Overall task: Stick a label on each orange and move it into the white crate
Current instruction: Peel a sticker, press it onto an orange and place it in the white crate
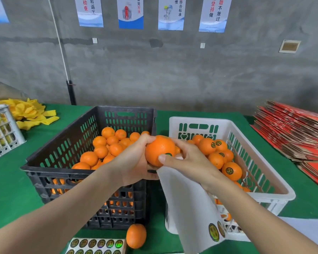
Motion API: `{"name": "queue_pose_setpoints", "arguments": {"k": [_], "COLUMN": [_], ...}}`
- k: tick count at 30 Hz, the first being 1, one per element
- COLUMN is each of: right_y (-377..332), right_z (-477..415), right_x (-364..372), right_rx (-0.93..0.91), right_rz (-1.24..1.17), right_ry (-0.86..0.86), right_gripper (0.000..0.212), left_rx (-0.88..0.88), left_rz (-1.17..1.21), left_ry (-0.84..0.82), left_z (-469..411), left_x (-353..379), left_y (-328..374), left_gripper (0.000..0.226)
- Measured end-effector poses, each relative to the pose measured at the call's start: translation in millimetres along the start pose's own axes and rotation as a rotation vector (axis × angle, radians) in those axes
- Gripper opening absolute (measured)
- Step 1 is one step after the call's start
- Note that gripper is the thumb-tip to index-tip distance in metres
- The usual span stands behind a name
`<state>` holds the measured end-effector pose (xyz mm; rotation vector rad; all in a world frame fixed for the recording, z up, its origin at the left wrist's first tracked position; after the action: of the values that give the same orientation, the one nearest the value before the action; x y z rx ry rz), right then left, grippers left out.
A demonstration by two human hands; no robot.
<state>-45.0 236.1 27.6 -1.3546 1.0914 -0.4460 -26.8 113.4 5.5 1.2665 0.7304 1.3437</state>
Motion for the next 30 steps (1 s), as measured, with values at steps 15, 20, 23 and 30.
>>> {"name": "queue_pose_setpoints", "arguments": {"k": [15,20,23,30], "right_y": [15,57,98,148], "right_z": [-13,-10,-3,12], "right_x": [-51,-105,-118,-116], "right_rx": [-0.051,0.267,0.462,0.670], "right_rz": [-0.032,0.260,0.547,0.734], "right_ry": [0.511,0.392,0.182,-0.055], "right_gripper": [0.048,0.062,0.043,0.037], "left_rx": [-0.034,0.030,0.079,0.062], "left_rz": [-0.185,-0.247,-0.243,-0.168], "left_ry": [-0.059,0.124,0.267,0.233], "left_z": [-9,-2,4,12], "left_x": [27,-7,-32,-31], "left_y": [-24,2,18,20], "left_gripper": [0.040,0.018,0.019,0.026]}}
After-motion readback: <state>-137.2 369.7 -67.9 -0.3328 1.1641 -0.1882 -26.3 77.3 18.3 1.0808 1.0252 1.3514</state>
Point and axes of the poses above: each hand's wrist, its own z-axis away from the middle knuckle, its own x-axis out of the palm, y = z × x, the point moved 6 cm from there along -z, towards the middle knuckle, and after that the axes turned 2 degrees about -y, right-handed, at the moved point
